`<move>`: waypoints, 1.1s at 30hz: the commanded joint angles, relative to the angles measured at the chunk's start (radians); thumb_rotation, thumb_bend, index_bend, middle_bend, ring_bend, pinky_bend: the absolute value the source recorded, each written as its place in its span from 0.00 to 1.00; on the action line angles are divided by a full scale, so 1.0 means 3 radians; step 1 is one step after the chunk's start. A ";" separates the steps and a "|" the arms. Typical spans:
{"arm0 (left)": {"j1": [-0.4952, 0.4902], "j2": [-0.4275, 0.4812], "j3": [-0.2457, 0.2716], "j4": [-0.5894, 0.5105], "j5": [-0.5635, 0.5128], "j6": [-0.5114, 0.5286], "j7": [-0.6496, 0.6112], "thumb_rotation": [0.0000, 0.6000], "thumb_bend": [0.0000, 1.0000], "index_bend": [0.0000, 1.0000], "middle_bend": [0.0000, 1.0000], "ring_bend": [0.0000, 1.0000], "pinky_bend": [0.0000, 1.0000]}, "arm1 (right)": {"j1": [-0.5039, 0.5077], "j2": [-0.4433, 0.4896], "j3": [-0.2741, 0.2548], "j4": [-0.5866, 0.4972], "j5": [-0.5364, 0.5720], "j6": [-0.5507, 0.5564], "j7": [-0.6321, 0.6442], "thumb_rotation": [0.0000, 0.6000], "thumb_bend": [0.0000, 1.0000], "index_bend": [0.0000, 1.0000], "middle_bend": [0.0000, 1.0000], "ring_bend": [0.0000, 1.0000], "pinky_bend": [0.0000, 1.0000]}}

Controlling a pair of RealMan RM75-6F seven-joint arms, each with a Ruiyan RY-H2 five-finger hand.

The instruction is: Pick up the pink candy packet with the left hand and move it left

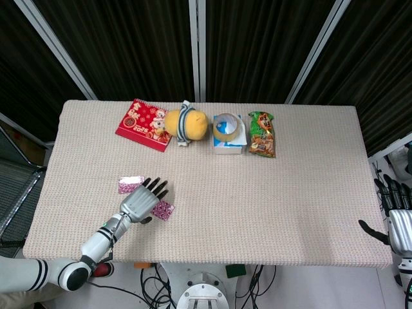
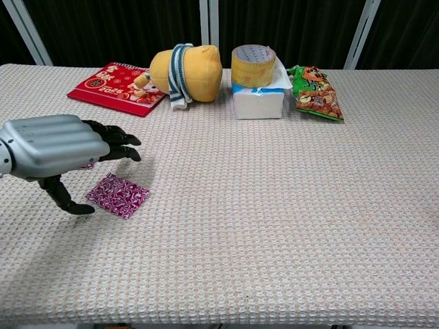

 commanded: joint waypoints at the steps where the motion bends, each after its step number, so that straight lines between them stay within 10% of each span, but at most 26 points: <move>1: 0.0005 0.0012 0.0011 0.0026 0.0019 0.0003 -0.0025 0.78 0.18 0.12 0.00 0.00 0.14 | 0.0001 0.0003 0.0006 0.0000 0.0007 -0.0001 -0.0002 1.00 0.33 0.00 0.00 0.00 0.00; 16: 0.0090 -0.0128 0.0096 0.0225 0.0292 0.0070 -0.0199 1.00 0.19 0.18 0.00 0.00 0.14 | 0.0008 -0.0006 0.0004 -0.0003 0.0008 -0.0019 -0.0038 1.00 0.35 0.00 0.00 0.00 0.00; 33: 0.0128 -0.0204 0.0058 0.0317 0.0482 -0.0009 -0.0486 1.00 0.19 0.25 0.00 0.00 0.14 | 0.0018 0.0002 0.0007 -0.0009 0.0024 -0.0048 -0.0040 1.00 0.35 0.00 0.00 0.00 0.00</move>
